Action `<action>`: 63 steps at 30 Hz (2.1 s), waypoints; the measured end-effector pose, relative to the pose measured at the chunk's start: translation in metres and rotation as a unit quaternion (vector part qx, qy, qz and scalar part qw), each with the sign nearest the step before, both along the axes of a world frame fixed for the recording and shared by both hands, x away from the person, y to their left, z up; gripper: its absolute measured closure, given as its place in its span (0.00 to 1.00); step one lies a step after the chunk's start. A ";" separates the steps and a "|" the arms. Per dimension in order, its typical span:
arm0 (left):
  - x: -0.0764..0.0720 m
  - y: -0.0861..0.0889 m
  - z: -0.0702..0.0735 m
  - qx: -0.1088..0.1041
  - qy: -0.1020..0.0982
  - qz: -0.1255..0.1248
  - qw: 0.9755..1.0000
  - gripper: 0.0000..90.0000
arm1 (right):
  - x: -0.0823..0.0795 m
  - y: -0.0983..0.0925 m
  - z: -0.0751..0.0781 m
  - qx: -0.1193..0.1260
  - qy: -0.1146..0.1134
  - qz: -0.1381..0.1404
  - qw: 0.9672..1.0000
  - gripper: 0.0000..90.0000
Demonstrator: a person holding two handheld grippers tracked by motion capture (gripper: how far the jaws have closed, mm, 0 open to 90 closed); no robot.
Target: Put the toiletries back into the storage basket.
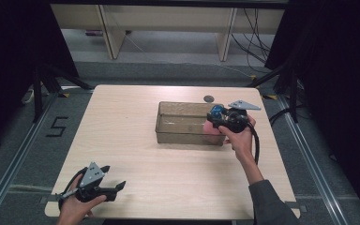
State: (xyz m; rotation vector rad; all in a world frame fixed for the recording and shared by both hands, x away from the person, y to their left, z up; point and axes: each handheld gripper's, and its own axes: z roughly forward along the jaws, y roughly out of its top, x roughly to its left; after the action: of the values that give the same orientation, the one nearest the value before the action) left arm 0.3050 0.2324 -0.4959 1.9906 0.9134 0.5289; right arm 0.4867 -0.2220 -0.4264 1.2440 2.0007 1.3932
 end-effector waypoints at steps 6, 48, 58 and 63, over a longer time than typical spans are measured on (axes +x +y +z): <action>0.000 0.000 0.000 0.000 -0.001 0.000 1.000 0.19 | -0.003 0.000 0.002 -0.021 -0.016 -0.002 1.000 0.30; -0.001 0.000 0.000 0.004 -0.001 -0.002 1.000 0.19 | -0.033 -0.010 0.011 0.008 -0.014 -0.008 1.000 0.29; 0.000 0.000 0.000 0.004 -0.001 -0.002 1.000 0.19 | -0.038 -0.012 0.013 -0.004 -0.017 -0.002 1.000 0.29; 0.000 0.000 0.000 0.003 -0.003 -0.003 1.000 0.19 | -0.041 -0.011 0.012 -0.003 -0.021 0.001 1.000 0.29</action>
State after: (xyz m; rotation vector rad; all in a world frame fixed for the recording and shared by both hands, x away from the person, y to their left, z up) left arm 0.3048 0.2324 -0.4959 1.9956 0.9034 0.5334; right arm 0.4461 -0.2333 -0.4149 1.2001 1.9783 1.4017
